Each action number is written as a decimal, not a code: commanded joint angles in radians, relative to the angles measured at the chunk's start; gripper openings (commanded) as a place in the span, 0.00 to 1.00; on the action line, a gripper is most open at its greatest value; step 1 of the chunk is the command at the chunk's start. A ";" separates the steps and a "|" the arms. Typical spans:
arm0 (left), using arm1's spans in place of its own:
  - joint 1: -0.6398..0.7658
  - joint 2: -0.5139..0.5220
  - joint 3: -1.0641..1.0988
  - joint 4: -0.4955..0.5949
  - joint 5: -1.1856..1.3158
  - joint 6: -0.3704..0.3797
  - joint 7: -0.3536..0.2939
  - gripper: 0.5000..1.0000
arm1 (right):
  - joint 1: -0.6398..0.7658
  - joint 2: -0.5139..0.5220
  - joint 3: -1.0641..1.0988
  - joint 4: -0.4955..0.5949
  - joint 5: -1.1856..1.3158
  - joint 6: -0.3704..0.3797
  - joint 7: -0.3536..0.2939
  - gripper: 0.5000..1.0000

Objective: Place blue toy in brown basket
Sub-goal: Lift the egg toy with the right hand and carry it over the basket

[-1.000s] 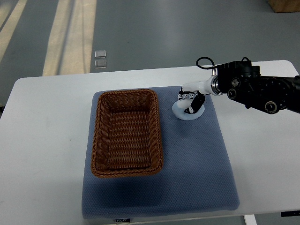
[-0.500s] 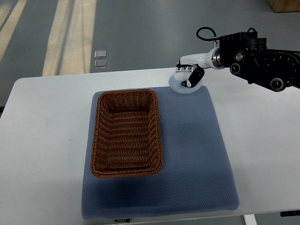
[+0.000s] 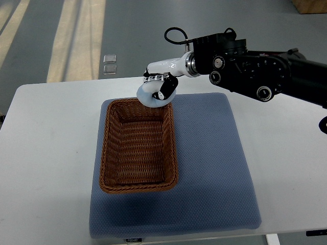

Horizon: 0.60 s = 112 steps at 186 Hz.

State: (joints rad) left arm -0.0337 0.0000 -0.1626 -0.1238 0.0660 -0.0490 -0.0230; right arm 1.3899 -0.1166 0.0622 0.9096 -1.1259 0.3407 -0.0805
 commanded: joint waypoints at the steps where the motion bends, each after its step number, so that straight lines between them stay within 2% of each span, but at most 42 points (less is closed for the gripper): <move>1: 0.000 0.000 0.000 0.000 0.000 0.001 0.000 1.00 | -0.020 0.051 0.013 0.000 -0.003 0.000 0.001 0.00; 44: 0.000 0.000 0.000 0.000 0.000 0.000 0.000 1.00 | -0.101 0.117 0.011 0.000 -0.015 0.001 0.002 0.00; 98: 0.000 0.000 0.000 0.000 0.000 0.000 0.000 1.00 | -0.149 0.117 0.008 -0.006 -0.026 0.000 0.002 0.00; 103: 0.000 0.000 0.000 0.001 0.000 0.000 0.000 1.00 | -0.154 0.117 0.008 -0.008 -0.026 0.000 0.001 0.09; 112: 0.000 0.000 0.000 0.000 0.000 0.001 0.000 1.00 | -0.158 0.117 0.008 -0.008 -0.026 -0.003 0.001 0.20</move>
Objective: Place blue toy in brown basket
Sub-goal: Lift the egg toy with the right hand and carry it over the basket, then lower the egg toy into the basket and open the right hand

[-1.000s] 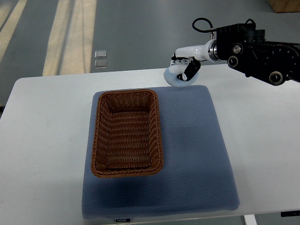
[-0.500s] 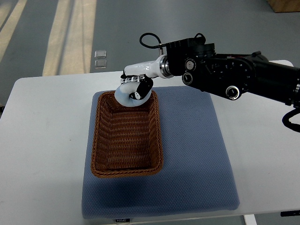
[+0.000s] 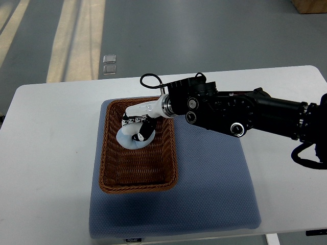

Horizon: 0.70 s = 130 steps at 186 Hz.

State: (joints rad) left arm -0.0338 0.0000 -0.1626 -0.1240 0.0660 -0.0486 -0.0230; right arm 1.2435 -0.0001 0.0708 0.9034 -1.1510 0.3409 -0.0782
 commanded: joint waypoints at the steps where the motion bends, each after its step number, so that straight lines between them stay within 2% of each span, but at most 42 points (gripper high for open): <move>1: 0.000 0.000 0.000 0.000 0.000 0.000 0.000 1.00 | -0.013 0.000 0.000 -0.001 -0.001 -0.006 -0.002 0.23; 6: 0.000 0.000 0.000 0.000 0.000 0.000 0.000 1.00 | -0.013 0.000 0.000 -0.001 -0.001 -0.010 0.000 0.32; 9: 0.000 0.000 0.000 0.001 0.000 0.000 0.000 1.00 | -0.015 0.000 0.000 -0.001 -0.001 -0.014 -0.002 0.43; 15: 0.000 0.000 0.000 0.000 0.000 0.000 0.000 1.00 | -0.018 0.000 0.000 -0.001 -0.001 -0.019 -0.002 0.53; 34: 0.000 0.000 0.000 0.000 0.000 0.000 0.000 1.00 | -0.022 0.000 -0.002 -0.001 0.001 -0.019 -0.002 0.61; 43: 0.000 0.000 0.000 0.000 0.000 0.001 0.000 1.00 | -0.029 0.000 -0.002 -0.001 0.001 -0.019 -0.002 0.70; 80: 0.000 0.000 0.000 0.000 0.000 0.000 0.000 1.00 | -0.029 0.000 0.001 -0.001 0.008 -0.020 0.000 0.72; 90: 0.000 0.000 0.000 0.000 0.000 0.000 0.000 1.00 | -0.022 0.000 0.004 -0.001 0.016 -0.020 0.002 0.80; 130: 0.000 0.000 0.000 0.000 0.000 0.000 0.000 1.00 | 0.019 -0.006 0.066 -0.001 0.030 -0.019 0.008 0.80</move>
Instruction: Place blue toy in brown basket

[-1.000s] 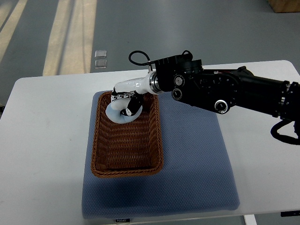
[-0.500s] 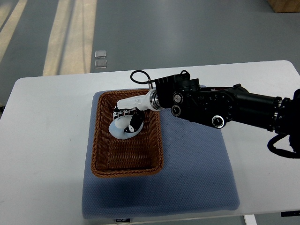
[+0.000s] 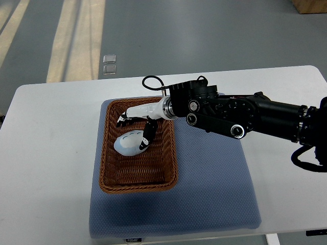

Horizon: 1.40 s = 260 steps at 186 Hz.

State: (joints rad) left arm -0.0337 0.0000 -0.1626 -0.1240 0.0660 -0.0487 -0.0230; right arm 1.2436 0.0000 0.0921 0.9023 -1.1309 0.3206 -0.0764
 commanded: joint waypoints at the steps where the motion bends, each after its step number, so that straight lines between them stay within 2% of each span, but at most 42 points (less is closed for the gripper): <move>1: 0.000 0.000 0.000 0.001 0.000 0.000 0.000 1.00 | 0.019 -0.012 0.052 0.000 0.013 0.001 0.007 0.80; 32: 0.000 0.000 0.000 0.000 0.000 0.001 0.000 1.00 | -0.003 -0.083 0.218 -0.003 0.080 0.000 0.026 0.80; 49: 0.000 0.000 0.000 0.000 0.000 0.000 0.000 1.00 | -0.098 -0.094 0.353 -0.017 0.160 -0.008 0.038 0.80; 86: 0.000 0.000 0.000 0.000 0.000 0.000 0.000 1.00 | -0.274 -0.083 0.739 -0.059 0.247 -0.090 0.096 0.80; 123: 0.000 0.000 0.000 0.001 0.000 0.000 0.000 1.00 | -0.397 -0.045 0.949 -0.068 0.358 -0.181 0.122 0.80; 159: 0.000 0.000 0.000 0.000 0.000 0.000 0.000 1.00 | -0.484 -0.041 1.054 -0.092 0.497 -0.290 0.201 0.80; 188: 0.000 0.000 0.000 0.001 0.000 0.001 0.000 1.00 | -0.492 -0.045 1.075 -0.187 0.661 -0.370 0.256 0.80; 227: 0.000 0.000 0.000 0.000 0.000 0.000 0.000 1.00 | -0.495 -0.043 1.074 -0.215 0.712 -0.382 0.276 0.80; 260: 0.000 0.000 0.000 0.000 0.000 0.000 0.000 1.00 | -0.500 -0.041 1.072 -0.259 0.714 -0.382 0.349 0.80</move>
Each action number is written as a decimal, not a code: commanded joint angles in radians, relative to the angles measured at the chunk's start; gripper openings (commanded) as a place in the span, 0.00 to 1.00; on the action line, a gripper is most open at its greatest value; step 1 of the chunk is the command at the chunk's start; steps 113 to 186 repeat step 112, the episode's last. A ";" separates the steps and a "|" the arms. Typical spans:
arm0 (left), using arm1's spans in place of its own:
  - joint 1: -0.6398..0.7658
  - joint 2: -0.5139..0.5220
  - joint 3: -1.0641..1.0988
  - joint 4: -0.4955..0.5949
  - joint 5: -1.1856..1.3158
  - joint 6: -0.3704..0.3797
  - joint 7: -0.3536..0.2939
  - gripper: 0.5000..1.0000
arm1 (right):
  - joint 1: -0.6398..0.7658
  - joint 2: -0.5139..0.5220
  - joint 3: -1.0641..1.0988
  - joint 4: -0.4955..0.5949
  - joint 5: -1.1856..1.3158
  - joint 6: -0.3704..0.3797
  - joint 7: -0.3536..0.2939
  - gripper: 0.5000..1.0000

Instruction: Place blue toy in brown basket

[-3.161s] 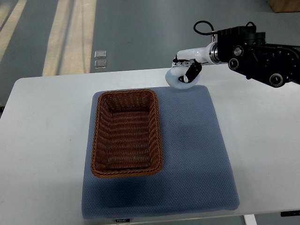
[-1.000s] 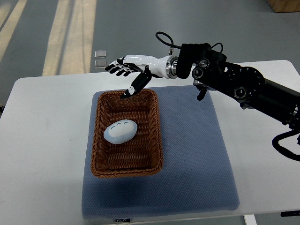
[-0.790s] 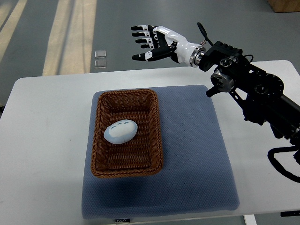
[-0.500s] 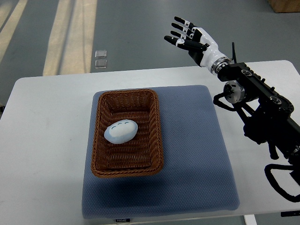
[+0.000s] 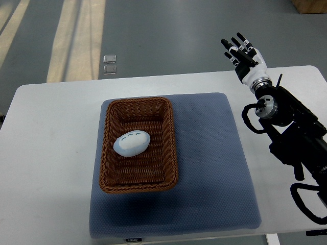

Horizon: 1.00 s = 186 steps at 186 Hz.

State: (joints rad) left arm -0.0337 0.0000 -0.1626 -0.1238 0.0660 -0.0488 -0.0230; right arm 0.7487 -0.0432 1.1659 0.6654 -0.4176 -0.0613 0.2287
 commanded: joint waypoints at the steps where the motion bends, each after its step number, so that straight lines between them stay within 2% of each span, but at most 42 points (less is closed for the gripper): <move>1: 0.000 0.000 0.000 0.000 0.000 0.000 0.000 1.00 | -0.005 0.002 -0.002 -0.023 0.000 0.000 0.044 0.80; 19: 0.000 0.000 0.000 0.000 0.000 0.000 0.000 1.00 | -0.028 0.002 -0.002 -0.033 0.000 -0.011 0.061 0.80; 111: 0.000 0.000 0.000 0.000 0.000 0.000 0.000 1.00 | -0.049 0.002 -0.002 -0.035 0.000 -0.057 0.061 0.81; 186: 0.000 0.000 0.000 0.000 0.000 0.000 0.000 1.00 | -0.049 0.002 -0.002 -0.035 0.000 -0.057 0.061 0.81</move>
